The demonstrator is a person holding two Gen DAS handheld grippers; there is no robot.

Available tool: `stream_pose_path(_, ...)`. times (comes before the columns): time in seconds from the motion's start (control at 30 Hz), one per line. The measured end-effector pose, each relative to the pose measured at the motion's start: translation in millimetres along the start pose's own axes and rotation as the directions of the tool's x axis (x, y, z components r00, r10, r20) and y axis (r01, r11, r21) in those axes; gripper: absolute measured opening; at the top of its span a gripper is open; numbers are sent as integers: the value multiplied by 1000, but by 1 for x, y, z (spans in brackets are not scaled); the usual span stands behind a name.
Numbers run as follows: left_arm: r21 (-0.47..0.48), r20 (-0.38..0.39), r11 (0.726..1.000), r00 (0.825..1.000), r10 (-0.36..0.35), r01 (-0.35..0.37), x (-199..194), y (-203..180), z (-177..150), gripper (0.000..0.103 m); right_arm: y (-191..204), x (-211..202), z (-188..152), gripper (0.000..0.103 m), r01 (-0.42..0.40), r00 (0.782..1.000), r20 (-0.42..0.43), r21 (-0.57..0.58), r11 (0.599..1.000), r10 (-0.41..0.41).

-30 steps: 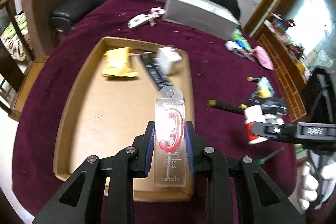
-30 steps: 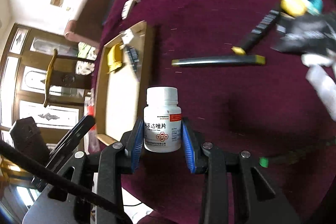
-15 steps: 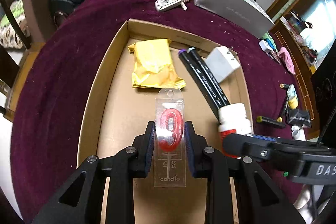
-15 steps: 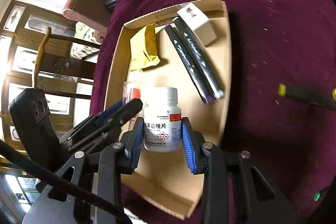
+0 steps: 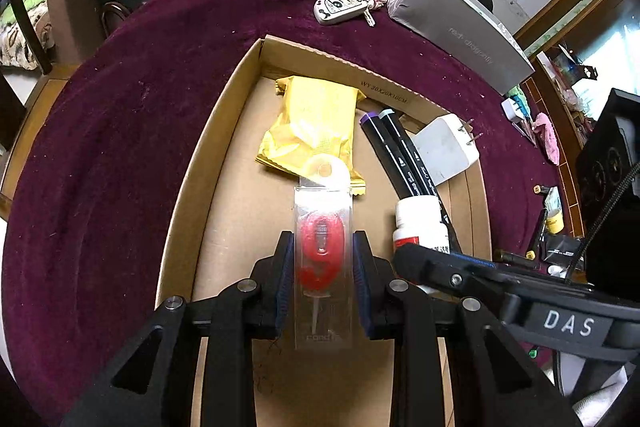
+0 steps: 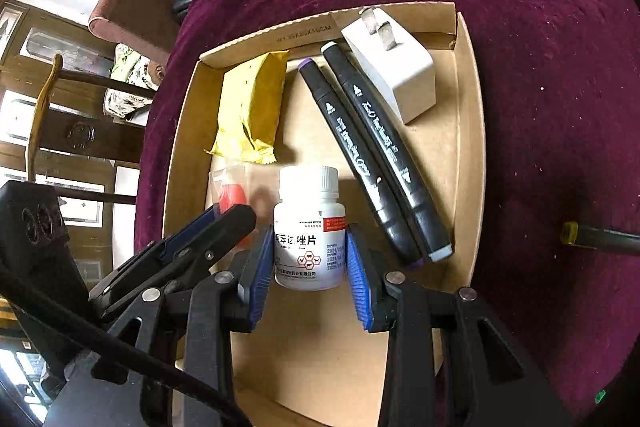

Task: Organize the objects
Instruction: 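Open the left tool to drop the candle while the right tool releases the bottle, then withdraw both tools from the tray toward the remaining items on the table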

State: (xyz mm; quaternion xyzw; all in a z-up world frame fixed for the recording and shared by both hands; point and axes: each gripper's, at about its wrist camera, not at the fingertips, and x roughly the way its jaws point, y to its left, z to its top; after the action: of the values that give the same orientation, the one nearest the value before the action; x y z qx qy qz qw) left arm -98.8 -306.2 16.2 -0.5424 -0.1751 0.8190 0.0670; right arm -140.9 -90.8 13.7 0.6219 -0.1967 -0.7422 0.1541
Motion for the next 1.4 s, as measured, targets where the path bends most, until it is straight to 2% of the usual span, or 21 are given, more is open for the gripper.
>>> stream_pose_path(0.13, -18, -1, 1000, 1000, -12, 12, -2, 3, 1, 25, -1, 1, 2, 33, 9, 1000, 6, 2, 1000, -9)
stream_pose_path(0.27, -38, 9, 999, 1000, -30, 30, -10, 5, 0, 35, -3, 0, 4, 34, 8, 1000, 19, 14, 1000, -8)
stream_pose_path(0.37, -58, 12, 997, 999, -40, 41, -16, 8, -2, 35, -6, -4, 4, 34, -8, 1000, 24, 23, 1000, 8)
stream_pose_path(0.5, -100, 16, 994, 999, -50, 51, -25, 11, -8, 35, -8, -18, 1, 34, -43, 998, 38, 28, 999, 42)
stream_pose_path(0.73, -166, 51, 985, 998, -46, 54, -48, 9, -26, 40, -20, -58, -11, 42, -99, 992, 82, 27, 995, 96)
stream_pose_path(1.13, -229, 60, 970, 996, -65, 78, -74, -19, -85, 40, -92, -104, -56, 45, -127, 987, 111, 104, 986, 115)
stream_pose_path(1.4, -251, 66, 967, 998, -25, 41, -82, -31, -107, 40, -158, -123, -93, 47, -133, 987, 117, 219, 967, 109)
